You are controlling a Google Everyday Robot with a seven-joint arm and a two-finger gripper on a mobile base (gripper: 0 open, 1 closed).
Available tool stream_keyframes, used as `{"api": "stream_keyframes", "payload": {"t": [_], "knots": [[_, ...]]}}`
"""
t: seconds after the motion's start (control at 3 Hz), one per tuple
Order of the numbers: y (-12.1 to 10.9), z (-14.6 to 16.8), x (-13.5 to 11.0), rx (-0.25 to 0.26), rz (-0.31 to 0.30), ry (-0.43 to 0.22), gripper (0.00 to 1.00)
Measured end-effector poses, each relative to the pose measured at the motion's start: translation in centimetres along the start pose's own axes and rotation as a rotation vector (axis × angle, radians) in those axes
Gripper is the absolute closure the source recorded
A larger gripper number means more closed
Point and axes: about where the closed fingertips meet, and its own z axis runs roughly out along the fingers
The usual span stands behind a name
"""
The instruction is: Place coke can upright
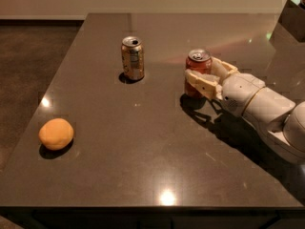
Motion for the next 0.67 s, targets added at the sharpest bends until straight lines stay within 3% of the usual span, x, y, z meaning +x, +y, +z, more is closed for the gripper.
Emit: {"api": "stream_keyframes", "payload": {"t": [0.67], "knots": [[-0.23, -0.02, 0.4, 0.008, -0.01, -0.002, 0.35]]}}
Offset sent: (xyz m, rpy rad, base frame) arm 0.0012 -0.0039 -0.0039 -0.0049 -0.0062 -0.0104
